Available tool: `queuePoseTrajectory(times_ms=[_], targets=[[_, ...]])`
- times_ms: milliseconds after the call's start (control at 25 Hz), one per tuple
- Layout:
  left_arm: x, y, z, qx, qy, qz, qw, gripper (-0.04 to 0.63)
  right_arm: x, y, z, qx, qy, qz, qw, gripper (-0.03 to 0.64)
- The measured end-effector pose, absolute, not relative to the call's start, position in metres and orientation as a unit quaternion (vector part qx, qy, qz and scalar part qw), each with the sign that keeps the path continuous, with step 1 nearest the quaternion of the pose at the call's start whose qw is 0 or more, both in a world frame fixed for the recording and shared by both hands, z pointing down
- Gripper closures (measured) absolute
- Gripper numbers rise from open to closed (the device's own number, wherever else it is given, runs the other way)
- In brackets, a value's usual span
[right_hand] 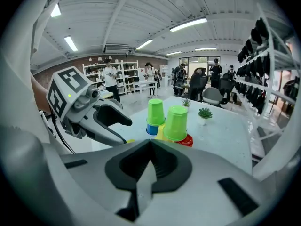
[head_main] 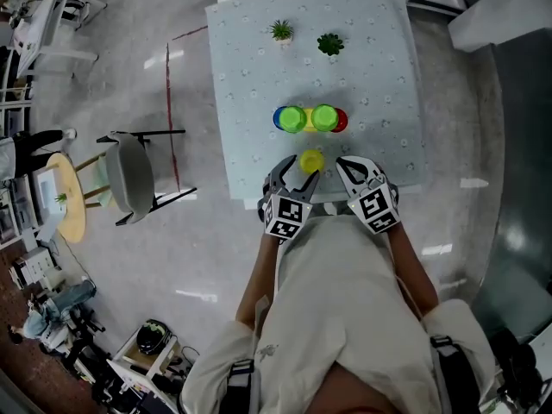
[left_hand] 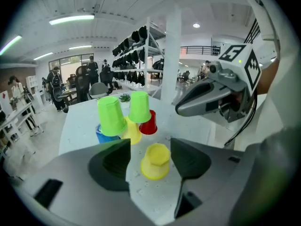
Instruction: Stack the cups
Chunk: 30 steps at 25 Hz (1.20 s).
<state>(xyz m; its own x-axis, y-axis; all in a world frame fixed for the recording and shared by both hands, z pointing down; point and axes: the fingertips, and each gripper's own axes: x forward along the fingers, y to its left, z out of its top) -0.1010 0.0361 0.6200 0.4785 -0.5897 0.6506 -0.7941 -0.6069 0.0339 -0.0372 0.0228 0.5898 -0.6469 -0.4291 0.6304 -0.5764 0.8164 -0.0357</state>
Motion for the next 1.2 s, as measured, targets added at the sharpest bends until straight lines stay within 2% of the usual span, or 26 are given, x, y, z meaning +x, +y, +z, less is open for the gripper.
queuePoseTrajectory(times_ms=[680,760,840,1200], targets=[[-0.088,0.047,0.678,0.832,-0.377,0.372,0.167,0.316,-0.029,0.030,0.590,0.285,-0.894,0.121,0.323,0.621],[-0.089,0.046,0.678,0.830,-0.381,0.373,0.164,0.325,-0.030,0.030,0.590,0.285,-0.894,0.121,0.324,0.621],[-0.091,0.045,0.678,0.829,-0.385,0.372,0.160,0.367,-0.031,0.029,0.590,0.285,-0.894,0.120,0.324,0.621],[-0.092,0.040,0.657,0.837,-0.381,0.362,0.150,0.370,-0.033,0.024,0.589,0.283,-0.894,0.118,0.326,0.621]])
